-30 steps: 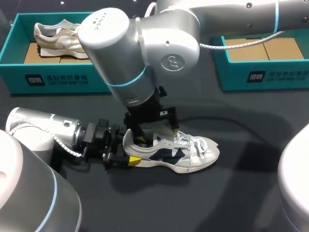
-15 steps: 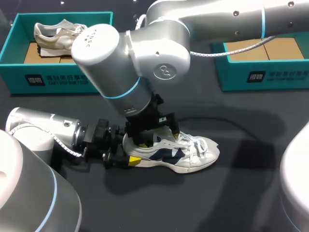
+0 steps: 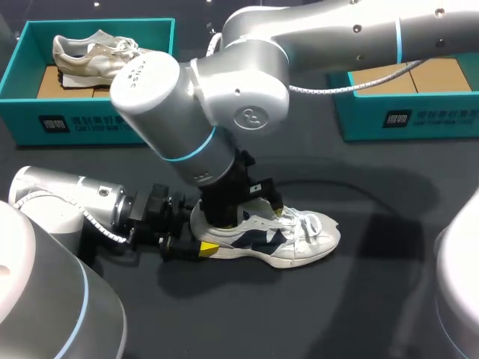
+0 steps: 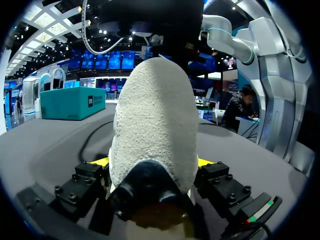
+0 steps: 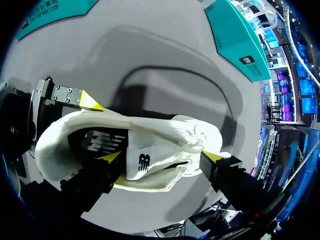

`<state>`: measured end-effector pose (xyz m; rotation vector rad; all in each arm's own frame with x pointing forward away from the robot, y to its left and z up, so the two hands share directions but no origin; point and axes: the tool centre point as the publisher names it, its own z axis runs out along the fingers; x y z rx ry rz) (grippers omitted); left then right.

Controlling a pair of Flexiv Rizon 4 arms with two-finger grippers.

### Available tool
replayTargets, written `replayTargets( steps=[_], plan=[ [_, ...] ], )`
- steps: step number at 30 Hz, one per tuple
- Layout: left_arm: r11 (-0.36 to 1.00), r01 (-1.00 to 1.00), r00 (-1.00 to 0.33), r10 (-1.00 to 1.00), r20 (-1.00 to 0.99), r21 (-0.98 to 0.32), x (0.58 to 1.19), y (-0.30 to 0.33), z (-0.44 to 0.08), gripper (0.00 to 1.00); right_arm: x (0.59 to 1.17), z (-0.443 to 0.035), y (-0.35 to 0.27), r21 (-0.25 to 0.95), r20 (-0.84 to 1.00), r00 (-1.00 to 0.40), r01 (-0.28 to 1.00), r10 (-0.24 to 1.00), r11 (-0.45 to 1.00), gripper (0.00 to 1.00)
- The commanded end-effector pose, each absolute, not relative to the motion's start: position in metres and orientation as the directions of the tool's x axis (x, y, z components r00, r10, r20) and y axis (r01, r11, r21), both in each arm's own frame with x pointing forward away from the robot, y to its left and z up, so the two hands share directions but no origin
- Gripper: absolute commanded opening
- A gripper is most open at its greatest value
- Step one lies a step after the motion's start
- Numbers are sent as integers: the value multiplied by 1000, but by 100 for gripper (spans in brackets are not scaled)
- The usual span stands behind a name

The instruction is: Take the shoe out of the shoebox, open the shoe tongue, remove and reinsert the insole, then place the shoe into the shoebox

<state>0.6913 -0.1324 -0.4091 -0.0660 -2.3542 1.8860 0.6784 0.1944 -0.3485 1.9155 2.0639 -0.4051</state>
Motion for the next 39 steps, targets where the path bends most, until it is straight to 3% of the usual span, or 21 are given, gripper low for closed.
replayTargets(
  steps=[1, 3, 6, 11, 16, 18, 19, 20, 21, 27, 32, 39],
  plan=[
    [221, -44, -991, 111, 70, -974, 692, -133, -409, 0, 673, -345, 191, 63, -392, 86, 996, 916, -67, 84],
    [221, -44, -991, 111, 70, -974, 692, -133, -409, 0, 672, -341, 190, 64, -397, 95, 995, 913, -76, 80],
    [221, -44, -991, 111, 70, -974, 692, -133, -409, 0, 669, -335, 188, 69, -399, 104, 994, 911, -83, 67],
    [221, -44, -991, 111, 70, -974, 692, -133, -409, 0, 668, -331, 185, 67, -393, 124, 992, 911, -106, 68],
    [221, -44, -991, 111, 70, -974, 692, -133, -409, 0, 669, -326, 184, 57, -376, 139, 990, 916, -127, 49],
    [221, -44, -991, 111, 70, -974, 692, -133, -409, 0, 669, -325, 182, 53, -356, 144, 990, 923, -135, 36],
    [221, -44, -991, 111, 70, -974, 692, -133, -409, 0, 670, -325, 181, 49, -348, 148, 989, 926, -139, 20],
    [221, -44, -991, 111, 70, -974, 692, -133, -409, 0, 670, -324, 179, 45, -338, 146, 989, 930, -139, 14],
    [221, -44, -991, 111, 70, -974, 692, -133, -409, 0, 671, -324, 178, 41, -332, 148, 989, 932, -143, 1],
    [221, -44, -991, 111, 70, -974, 692, -133, -409, 0, 671, -317, 160, 41, -232, 134, 991, 963, -128, 0],
    [221, -44, -991, 111, 70, -974, 692, -133, -409, 0, 672, -312, 132, 87, -9, 44, 995, 999, -43, 0],
    [221, -44, -991, 111, 70, -974, 692, -133, -409, 0, 672, -312, 132, 87, -9, 44, 995, 999, -43, 0]
  ],
)
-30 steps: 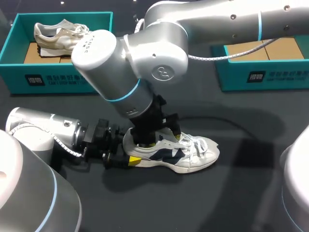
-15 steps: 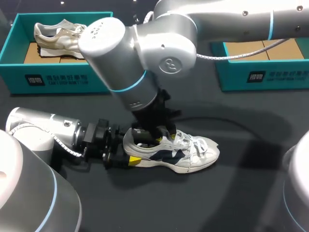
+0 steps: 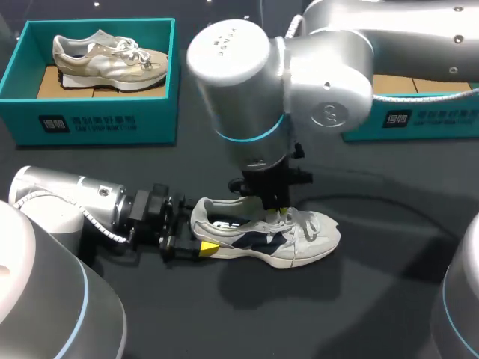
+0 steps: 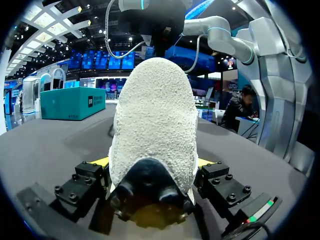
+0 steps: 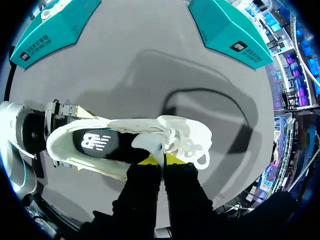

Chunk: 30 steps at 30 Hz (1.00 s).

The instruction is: Take the shoe out of the shoebox, open the shoe tongue, remove and reinsert the insole, then place the shoe into the shoebox

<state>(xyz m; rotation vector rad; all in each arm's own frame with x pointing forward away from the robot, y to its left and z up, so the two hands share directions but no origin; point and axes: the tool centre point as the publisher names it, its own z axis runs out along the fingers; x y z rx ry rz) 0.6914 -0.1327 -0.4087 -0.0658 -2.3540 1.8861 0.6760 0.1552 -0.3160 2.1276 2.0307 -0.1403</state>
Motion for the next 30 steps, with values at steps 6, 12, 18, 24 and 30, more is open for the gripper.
replayTargets(
  steps=[6, 12, 18, 24, 30],
  plan=[
    [221, -44, -991, 111, 70, -974, 692, -133, -409, 0, 672, -312, 132, 87, -9, 44, 995, 999, -43, 0],
    [221, -44, -991, 111, 70, -974, 692, -133, -409, 0, 665, -307, 114, 108, 28, 30, 994, 999, -33, 0],
    [221, -44, -991, 111, 70, -974, 692, -133, -409, 0, 662, -311, 100, 88, 29, 20, 996, 999, -22, 0],
    [221, -44, -991, 111, 70, -974, 692, -133, -409, 0, 666, -322, 96, 66, 14, 5, 998, 1000, -6, 0],
    [221, -44, -991, 111, 70, -974, 692, -133, -409, 0, 674, -339, 88, 45, -38, -7, 999, 999, 9, 0]
  ],
)
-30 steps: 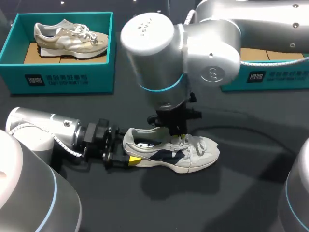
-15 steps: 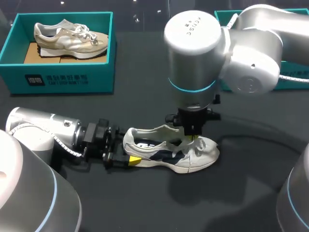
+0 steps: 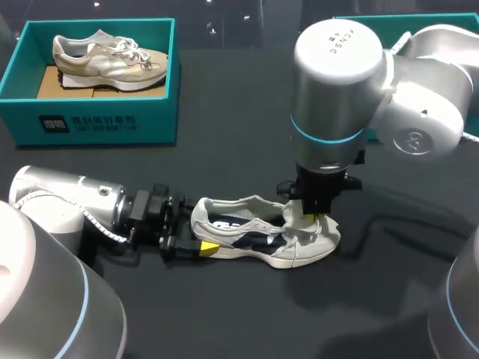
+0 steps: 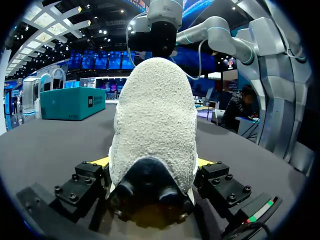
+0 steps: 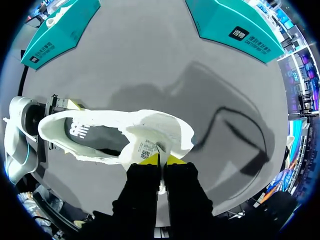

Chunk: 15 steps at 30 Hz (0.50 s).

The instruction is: Take the shoe out of the shoebox, open the shoe tongue, remove and reinsert the insole, then place the shoe into the shoebox

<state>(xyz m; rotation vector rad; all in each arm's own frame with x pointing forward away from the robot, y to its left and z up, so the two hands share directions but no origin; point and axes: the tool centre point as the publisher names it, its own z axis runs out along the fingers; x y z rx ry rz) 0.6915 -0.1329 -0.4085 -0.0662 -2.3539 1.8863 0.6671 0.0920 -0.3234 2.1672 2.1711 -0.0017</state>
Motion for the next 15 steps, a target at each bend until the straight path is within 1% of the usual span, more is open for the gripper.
replayTargets(
  steps=[1, 4, 7, 10, 12, 15],
  plan=[
    [221, -44, -991, 111, 70, -974, 692, -133, -409, 0, 675, -342, 86, 35, -55, 0, 999, 999, 2, 0],
    [221, -44, -991, 111, 70, -974, 692, -133, -409, 0, 677, -345, 85, 36, -76, 2, 999, 997, 1, 9],
    [221, -44, -991, 111, 70, -974, 692, -133, -409, 0, 678, -345, 83, 33, -89, 4, 999, 996, -1, 27],
    [221, -44, -991, 111, 70, -974, 692, -133, -409, 0, 678, -346, 82, 30, -116, 4, 1000, 993, -1, 36],
    [221, -44, -991, 111, 70, -974, 692, -133, -409, 0, 679, -347, 79, 29, -123, 8, 1000, 992, -5, 40],
    [221, -44, -991, 111, 70, -974, 692, -133, -409, 0, 681, -348, 75, 15, -141, 20, 1000, 990, -18, 40]
  ],
)
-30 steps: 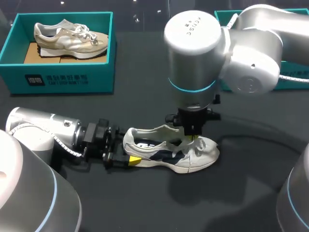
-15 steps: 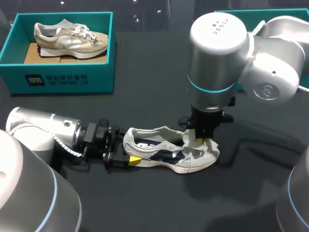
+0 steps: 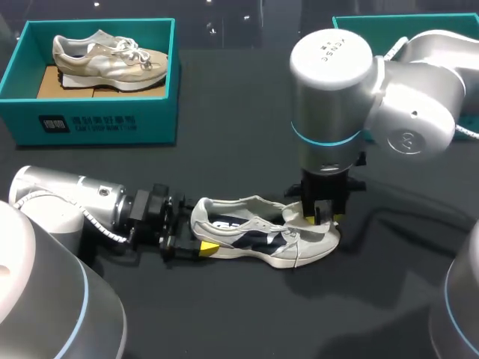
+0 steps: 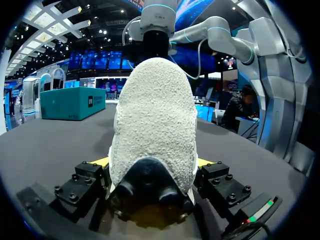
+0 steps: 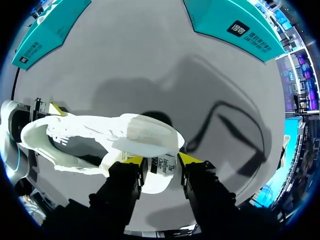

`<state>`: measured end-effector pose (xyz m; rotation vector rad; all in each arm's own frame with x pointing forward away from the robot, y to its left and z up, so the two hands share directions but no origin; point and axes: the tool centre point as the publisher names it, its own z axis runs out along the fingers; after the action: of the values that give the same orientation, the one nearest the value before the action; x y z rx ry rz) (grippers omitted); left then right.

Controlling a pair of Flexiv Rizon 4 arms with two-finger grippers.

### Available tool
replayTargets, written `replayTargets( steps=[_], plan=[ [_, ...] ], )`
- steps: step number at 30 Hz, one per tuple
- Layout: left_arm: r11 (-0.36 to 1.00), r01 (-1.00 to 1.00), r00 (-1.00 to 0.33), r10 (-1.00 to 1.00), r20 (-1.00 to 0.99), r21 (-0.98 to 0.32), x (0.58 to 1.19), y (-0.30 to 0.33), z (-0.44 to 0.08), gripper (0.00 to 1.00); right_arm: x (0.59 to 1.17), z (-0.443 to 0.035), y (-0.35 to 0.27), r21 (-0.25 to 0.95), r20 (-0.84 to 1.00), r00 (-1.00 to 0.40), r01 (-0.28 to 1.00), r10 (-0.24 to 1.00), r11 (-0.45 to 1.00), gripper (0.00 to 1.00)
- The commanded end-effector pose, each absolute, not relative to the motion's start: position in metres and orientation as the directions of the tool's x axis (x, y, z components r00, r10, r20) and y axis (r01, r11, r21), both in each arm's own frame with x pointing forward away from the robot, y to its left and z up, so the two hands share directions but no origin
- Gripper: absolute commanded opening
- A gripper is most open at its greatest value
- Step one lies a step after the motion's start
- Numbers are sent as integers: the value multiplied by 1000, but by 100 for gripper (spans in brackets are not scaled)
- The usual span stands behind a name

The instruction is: Take the shoe out of the shoebox, open the shoe tongue, remove and reinsert the insole, then place the shoe into the shoebox

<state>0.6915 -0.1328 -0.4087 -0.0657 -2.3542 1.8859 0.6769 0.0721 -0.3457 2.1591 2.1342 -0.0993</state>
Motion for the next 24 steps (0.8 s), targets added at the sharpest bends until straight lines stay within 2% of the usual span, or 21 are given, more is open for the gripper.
replayTargets(
  steps=[1, 6, 17, 20, 24],
  plan=[
    [221, -44, -991, 111, 70, -974, 692, -133, -409, 0, 682, -348, 73, 6, -147, 21, 1000, 989, -20, 41],
    [221, -44, -991, 111, 70, -974, 692, -133, -409, 0, 682, -335, 68, -1, -180, 17, 1000, 984, -18, 44],
    [221, -44, -991, 111, 70, -974, 692, -133, -409, 0, 672, -251, 80, 66, -228, -48, 996, 972, 65, 46],
    [221, -44, -991, 111, 70, -974, 692, -133, -409, 0, 672, -227, 89, 77, -234, -103, 989, 967, 124, 46],
    [221, -44, -991, 111, 70, -974, 692, -133, -409, 0, 677, -201, 102, 42, -214, -258, 961, 942, 273, 45]
  ],
)
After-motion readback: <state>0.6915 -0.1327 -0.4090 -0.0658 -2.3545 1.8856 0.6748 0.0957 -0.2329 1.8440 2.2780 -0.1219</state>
